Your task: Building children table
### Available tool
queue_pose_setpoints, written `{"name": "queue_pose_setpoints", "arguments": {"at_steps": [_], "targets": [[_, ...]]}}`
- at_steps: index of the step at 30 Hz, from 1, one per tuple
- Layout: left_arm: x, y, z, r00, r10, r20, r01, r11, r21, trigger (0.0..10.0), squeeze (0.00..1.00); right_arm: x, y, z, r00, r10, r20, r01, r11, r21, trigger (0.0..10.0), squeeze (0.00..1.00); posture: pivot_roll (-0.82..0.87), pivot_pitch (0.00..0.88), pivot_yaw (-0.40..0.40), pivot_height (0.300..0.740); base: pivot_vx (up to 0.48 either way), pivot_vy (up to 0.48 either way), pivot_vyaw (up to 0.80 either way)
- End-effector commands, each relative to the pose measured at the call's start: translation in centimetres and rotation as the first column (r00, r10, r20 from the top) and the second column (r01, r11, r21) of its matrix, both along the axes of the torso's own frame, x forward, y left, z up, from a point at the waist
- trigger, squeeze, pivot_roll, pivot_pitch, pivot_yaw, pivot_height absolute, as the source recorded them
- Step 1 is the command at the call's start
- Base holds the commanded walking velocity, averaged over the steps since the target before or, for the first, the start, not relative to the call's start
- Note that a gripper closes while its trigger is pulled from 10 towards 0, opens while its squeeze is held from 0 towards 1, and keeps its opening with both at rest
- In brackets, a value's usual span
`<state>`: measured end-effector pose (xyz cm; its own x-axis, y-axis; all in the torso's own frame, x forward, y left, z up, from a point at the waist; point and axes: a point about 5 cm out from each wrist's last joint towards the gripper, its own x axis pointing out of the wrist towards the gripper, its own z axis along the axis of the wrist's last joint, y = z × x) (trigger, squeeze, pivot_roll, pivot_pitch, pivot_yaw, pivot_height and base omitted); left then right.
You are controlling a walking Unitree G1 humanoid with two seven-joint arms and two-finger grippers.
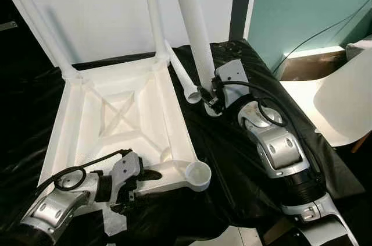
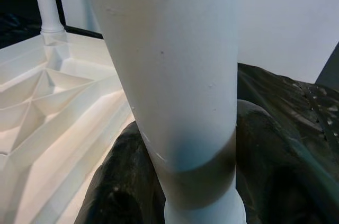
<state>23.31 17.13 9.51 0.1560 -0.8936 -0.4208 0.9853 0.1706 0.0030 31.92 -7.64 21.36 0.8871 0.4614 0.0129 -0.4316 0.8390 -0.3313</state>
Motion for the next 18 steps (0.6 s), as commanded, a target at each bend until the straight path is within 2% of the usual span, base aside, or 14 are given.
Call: {"name": "queue_pose_setpoints", "arguments": {"at_steps": [1, 2, 3, 6, 11, 12, 13, 14, 15, 17, 18], "targets": [[1.0, -0.3, -1.4, 0.981, 0.185, 0.061, -0.187, 0.982, 0.034, 3.6, 0.00, -0.4, 0.2, 0.0, 1.000, 0.011, 0.000, -0.011, 1.000, 0.014, 10.0, 0.00, -0.10, 0.000, 0.051, 0.740, 0.000, 0.000, 0.00], [1.2, -0.5, -1.3, 0.976, 0.203, 0.075, -0.205, 0.978, 0.020, 7.6, 0.00, -0.5, 0.1, -0.1, 1.000, 0.011, -0.005, -0.011, 1.000, 0.014, 10.0, 0.00, -0.10, 0.000, 0.051, 0.740, 0.000, 0.000, 0.00], [1.6, -0.9, -1.3, 0.970, 0.225, 0.092, -0.226, 0.974, 0.005, 9.6, 0.00, -0.7, 0.2, -0.4, 1.000, 0.012, -0.013, -0.011, 1.000, 0.014, 10.0, 0.00, -0.10, 0.000, 0.051, 0.740, 0.000, 0.000, 0.00], [1.8, -1.0, -1.4, 0.966, 0.233, 0.108, -0.234, 0.972, -0.003, 9.9, 0.00, -0.8, 0.2, -0.5, 1.000, 0.013, -0.018, -0.013, 1.000, 0.015, 10.0, 0.00, -0.10, 0.000, 0.053, 0.740, 0.000, 0.000, 0.00], [2.1, -1.2, -1.5, 0.964, 0.229, 0.133, -0.231, 0.973, -0.003, 9.8, 0.00, -0.8, 0.3, -0.5, 1.000, 0.013, -0.019, -0.013, 1.000, 0.020, 10.0, 0.00, -0.10, 0.000, 0.058, 0.740, 0.000, 0.000, 0.00], [2.3, -1.5, -1.5, 0.963, 0.225, 0.152, -0.227, 0.974, -0.003, 9.3, 0.00, -0.8, 0.4, -0.4, 1.000, 0.013, -0.018, -0.012, 1.000, 0.028, 10.0, 0.00, -0.10, 0.000, 0.058, 0.740, 0.000, 0.000, 0.00], [2.3, -1.5, -1.5, 0.963, 0.225, 0.152, -0.227, 0.974, -0.003, 9.3, 0.00, -0.8, 0.4, -0.4, 1.000, 0.013, -0.018, -0.012, 1.000, 0.028, 10.0, 0.00, -0.10, 0.000, 0.058, 0.740, 0.000, 0.000, 0.00], [2.4, -1.7, -1.5, 0.963, 0.221, 0.154, -0.222, 0.975, -0.012, 7.3, 0.00, -0.9, 0.4, -0.4, 1.000, 0.014, -0.018, -0.013, 0.999, 0.032, 10.0, 0.00, -0.10, 0.000, 0.058, 0.740, 0.000, 0.000, 0.00], [2.4, -2.3, -1.2, 0.968, 0.207, 0.143, -0.203, 0.978, -0.038, 3.7, 0.00, -1.0, 0.5, -0.4, 1.000, 0.021, -0.021, -0.021, 0.999, 0.038, 10.0, 0.00, -0.10, 0.000, 0.060, 0.740, 0.000, 0.000, 0.00], [2.4, -2.5, -1.2, 0.970, 0.199, 0.140, -0.194, 0.980, -0.047, 3.7, 0.00, -1.0, 0.5, -0.4, 0.999, 0.025, -0.022, -0.025, 0.999, 0.041, 10.0, 0.00, -0.10, 0.000, 0.060, 0.740, 0.000, 0.000, 0.00], [2.3, -2.7, -1.1, 0.973, 0.186, 0.139, -0.180, 0.982, -0.051, 0.2, 0.00, -1.2, 0.6, -0.5, 0.999, 0.036, -0.027, -0.034, 0.998, 0.045, 10.0, 0.00, -0.10, 0.000, 0.061, 0.740, 0.000, 0.000, 0.00]]}}
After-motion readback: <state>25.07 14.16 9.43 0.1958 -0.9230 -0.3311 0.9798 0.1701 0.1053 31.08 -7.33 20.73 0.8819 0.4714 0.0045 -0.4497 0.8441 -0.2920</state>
